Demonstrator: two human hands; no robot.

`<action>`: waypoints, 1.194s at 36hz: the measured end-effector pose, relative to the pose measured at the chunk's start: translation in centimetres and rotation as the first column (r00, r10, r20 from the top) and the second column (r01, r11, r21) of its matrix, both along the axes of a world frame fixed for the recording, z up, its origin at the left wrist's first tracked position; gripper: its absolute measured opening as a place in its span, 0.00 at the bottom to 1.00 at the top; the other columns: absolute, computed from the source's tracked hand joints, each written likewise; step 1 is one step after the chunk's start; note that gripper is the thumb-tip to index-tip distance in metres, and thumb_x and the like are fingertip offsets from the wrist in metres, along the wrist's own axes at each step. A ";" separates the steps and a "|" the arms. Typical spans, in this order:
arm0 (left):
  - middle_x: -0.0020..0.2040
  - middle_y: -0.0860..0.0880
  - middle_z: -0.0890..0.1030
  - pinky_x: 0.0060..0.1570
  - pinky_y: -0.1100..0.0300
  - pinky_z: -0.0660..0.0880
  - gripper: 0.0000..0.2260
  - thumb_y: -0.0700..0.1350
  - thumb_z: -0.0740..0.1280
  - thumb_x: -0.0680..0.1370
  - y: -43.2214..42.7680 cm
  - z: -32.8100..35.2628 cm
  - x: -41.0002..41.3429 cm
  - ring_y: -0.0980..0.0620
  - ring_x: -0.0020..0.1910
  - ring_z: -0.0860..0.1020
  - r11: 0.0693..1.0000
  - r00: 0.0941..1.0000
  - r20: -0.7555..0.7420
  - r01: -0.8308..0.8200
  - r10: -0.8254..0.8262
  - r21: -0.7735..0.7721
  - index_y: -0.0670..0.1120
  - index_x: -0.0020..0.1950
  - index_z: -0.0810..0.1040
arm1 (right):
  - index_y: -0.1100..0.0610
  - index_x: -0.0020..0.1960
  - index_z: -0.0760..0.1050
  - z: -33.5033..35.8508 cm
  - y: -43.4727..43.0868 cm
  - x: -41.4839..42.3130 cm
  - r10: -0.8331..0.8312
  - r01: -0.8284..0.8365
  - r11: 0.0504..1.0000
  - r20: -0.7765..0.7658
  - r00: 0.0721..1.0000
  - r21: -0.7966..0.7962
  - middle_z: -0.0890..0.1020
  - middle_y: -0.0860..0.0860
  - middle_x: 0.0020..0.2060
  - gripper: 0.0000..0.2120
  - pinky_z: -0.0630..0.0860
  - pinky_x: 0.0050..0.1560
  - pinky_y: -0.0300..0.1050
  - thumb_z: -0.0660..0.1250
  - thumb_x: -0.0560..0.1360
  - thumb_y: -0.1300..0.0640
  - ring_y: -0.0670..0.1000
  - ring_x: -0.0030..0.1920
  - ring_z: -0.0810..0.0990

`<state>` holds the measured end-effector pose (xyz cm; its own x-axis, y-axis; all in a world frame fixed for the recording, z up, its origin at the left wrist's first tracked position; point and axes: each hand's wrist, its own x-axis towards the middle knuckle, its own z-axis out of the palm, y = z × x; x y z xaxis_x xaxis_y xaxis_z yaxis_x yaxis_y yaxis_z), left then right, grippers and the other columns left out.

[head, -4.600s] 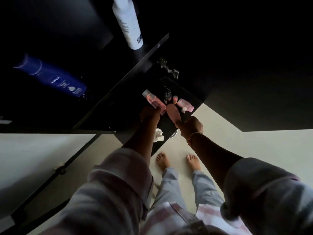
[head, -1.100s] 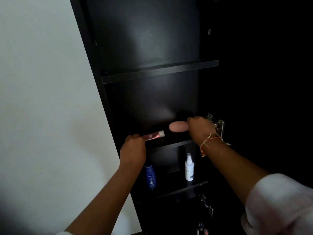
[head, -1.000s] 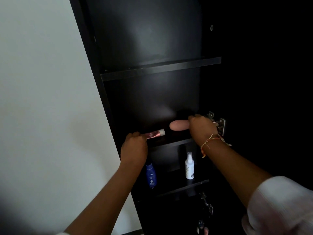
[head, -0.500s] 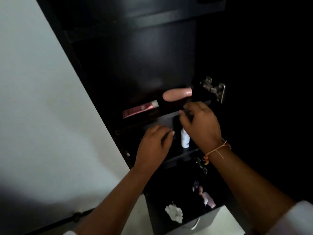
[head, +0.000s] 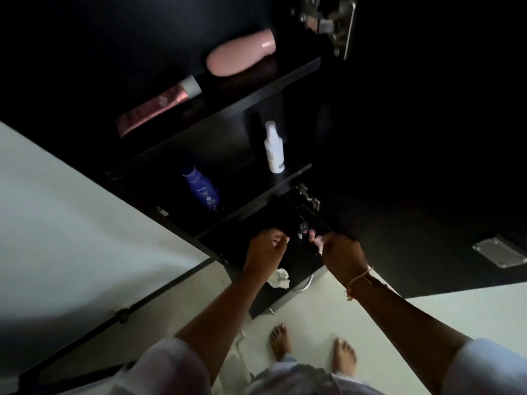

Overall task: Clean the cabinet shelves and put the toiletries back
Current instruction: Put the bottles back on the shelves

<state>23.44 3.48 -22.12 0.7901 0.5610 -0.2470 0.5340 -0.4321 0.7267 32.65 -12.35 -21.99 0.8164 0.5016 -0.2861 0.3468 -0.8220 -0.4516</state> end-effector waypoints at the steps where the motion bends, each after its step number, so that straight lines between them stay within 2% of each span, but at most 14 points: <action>1: 0.49 0.48 0.83 0.47 0.66 0.76 0.08 0.46 0.67 0.78 -0.1 -0.9 0.2 0.55 0.48 0.80 1.000 1.000 -0.021 0.009 -0.009 -0.027 0.44 0.53 0.81 | 0.56 0.59 0.77 -0.7 -0.5 -0.3 -0.031 0.031 1.000 -0.034 0.999 -0.001 0.82 0.52 0.53 0.14 0.70 0.41 0.38 0.55 0.81 0.59 0.53 0.50 0.83; 5: 0.55 0.45 0.82 0.50 0.61 0.75 0.12 0.43 0.69 0.77 -0.4 -3.7 1.7 0.49 0.53 0.81 0.998 0.996 -0.076 0.040 -0.043 -0.050 0.43 0.59 0.78 | 0.54 0.64 0.76 -2.8 -1.6 -1.0 -0.143 0.148 0.988 -0.078 0.987 0.055 0.84 0.55 0.52 0.14 0.65 0.46 0.37 0.60 0.80 0.58 0.57 0.53 0.81; 9: 0.63 0.44 0.77 0.58 0.54 0.76 0.21 0.43 0.70 0.76 -0.2 -5.7 3.5 0.47 0.61 0.77 0.986 0.978 -0.146 0.156 -0.147 0.053 0.47 0.68 0.73 | 0.52 0.63 0.76 -4.5 -1.5 -0.7 -0.211 0.222 0.971 -0.121 0.970 0.092 0.83 0.54 0.55 0.14 0.73 0.53 0.42 0.64 0.78 0.55 0.56 0.56 0.81; 11: 0.67 0.44 0.73 0.62 0.51 0.75 0.24 0.44 0.71 0.76 0.0 -6.4 4.5 0.46 0.66 0.73 0.970 0.966 -0.167 0.217 -0.198 0.105 0.50 0.71 0.70 | 0.50 0.63 0.76 -4.2 -1.0 -0.6 -0.211 0.224 0.969 -0.121 0.970 0.102 0.82 0.53 0.54 0.14 0.74 0.51 0.45 0.64 0.78 0.54 0.57 0.55 0.81; 14: 0.71 0.46 0.69 0.67 0.53 0.70 0.28 0.43 0.71 0.75 0.6 -7.3 6.0 0.46 0.70 0.68 0.928 0.936 -0.204 0.324 -0.286 0.184 0.51 0.73 0.66 | 0.49 0.62 0.77 -4.1 -0.2 -0.1 -0.209 0.223 0.965 -0.110 0.972 0.136 0.81 0.53 0.53 0.13 0.72 0.49 0.44 0.63 0.79 0.53 0.57 0.53 0.80; 17: 0.73 0.48 0.66 0.70 0.58 0.64 0.30 0.41 0.71 0.75 1.3 -8.1 7.3 0.48 0.72 0.65 0.887 0.905 -0.220 0.408 -0.363 0.216 0.49 0.75 0.64 | 0.43 0.58 0.77 -5.6 0.3 0.5 -0.213 0.233 0.961 -0.138 0.967 0.147 0.83 0.47 0.51 0.11 0.76 0.48 0.42 0.63 0.78 0.52 0.51 0.50 0.82; 21: 0.76 0.47 0.62 0.71 0.59 0.61 0.31 0.39 0.70 0.76 1.9 -9.2 8.8 0.47 0.74 0.62 0.829 0.859 -0.234 0.505 -0.456 0.239 0.49 0.76 0.63 | 0.45 0.60 0.77 -8.2 0.6 1.2 -0.197 0.214 0.973 -0.177 0.964 0.082 0.82 0.46 0.56 0.15 0.73 0.51 0.37 0.67 0.75 0.56 0.50 0.55 0.80; 23: 0.77 0.48 0.61 0.71 0.57 0.61 0.31 0.40 0.70 0.76 2.1 -9.7 9.3 0.46 0.75 0.61 0.793 0.829 -0.259 0.553 -0.495 0.254 0.50 0.77 0.62 | 0.44 0.62 0.76 -9.3 0.7 1.5 -0.177 0.196 0.977 -0.198 0.964 0.079 0.82 0.46 0.56 0.18 0.76 0.56 0.41 0.67 0.74 0.57 0.49 0.56 0.80; 26: 0.77 0.47 0.62 0.72 0.57 0.59 0.29 0.38 0.69 0.76 2.3 -10.7 10.1 0.46 0.75 0.61 0.757 0.795 -0.274 0.602 -0.541 0.252 0.48 0.75 0.65 | 0.41 0.64 0.72 -10.7 1.0 1.7 -0.169 0.195 0.975 -0.213 0.962 0.105 0.82 0.46 0.54 0.20 0.79 0.56 0.49 0.65 0.73 0.55 0.49 0.54 0.81; 30: 0.76 0.46 0.64 0.72 0.55 0.62 0.25 0.37 0.68 0.76 2.5 -11.6 10.7 0.44 0.73 0.64 0.742 0.784 -0.290 0.617 -0.549 0.263 0.46 0.73 0.68 | 0.42 0.65 0.73 -11.9 1.5 2.0 -0.168 0.181 0.981 -0.158 0.973 0.068 0.79 0.47 0.61 0.20 0.77 0.59 0.49 0.66 0.74 0.55 0.51 0.59 0.79; 35: 0.72 0.45 0.68 0.66 0.53 0.69 0.20 0.40 0.66 0.78 2.8 -11.9 10.9 0.42 0.67 0.70 0.717 0.783 -0.270 0.622 -0.560 0.314 0.46 0.70 0.73 | 0.50 0.64 0.76 -13.0 2.6 2.7 -0.170 0.157 0.982 -0.138 0.976 -0.101 0.79 0.54 0.59 0.16 0.74 0.57 0.50 0.63 0.77 0.58 0.58 0.59 0.77; 39: 0.71 0.44 0.69 0.64 0.53 0.71 0.17 0.39 0.66 0.78 3.0 -12.1 11.0 0.44 0.67 0.71 0.729 0.795 -0.246 0.607 -0.555 0.316 0.44 0.67 0.75 | 0.53 0.63 0.77 -13.4 2.7 2.9 -0.196 0.186 0.979 -0.133 0.972 -0.083 0.80 0.56 0.59 0.16 0.74 0.57 0.51 0.63 0.77 0.60 0.59 0.59 0.77; 41: 0.70 0.44 0.70 0.63 0.53 0.72 0.16 0.40 0.67 0.78 3.0 -12.1 10.9 0.44 0.66 0.71 0.748 0.812 -0.231 0.584 -0.536 0.315 0.44 0.66 0.76 | 0.51 0.62 0.78 -13.4 2.5 2.9 -0.171 0.161 0.984 -0.135 0.976 -0.082 0.81 0.54 0.57 0.14 0.74 0.56 0.51 0.64 0.77 0.57 0.58 0.57 0.78; 43: 0.68 0.44 0.71 0.63 0.54 0.72 0.16 0.41 0.67 0.78 2.9 -12.0 10.6 0.44 0.67 0.71 0.756 0.820 -0.226 0.573 -0.526 0.318 0.44 0.66 0.75 | 0.46 0.58 0.78 -13.0 2.2 2.6 -0.123 0.125 0.992 -0.144 0.982 0.007 0.82 0.50 0.53 0.12 0.76 0.55 0.48 0.63 0.77 0.46 0.54 0.54 0.80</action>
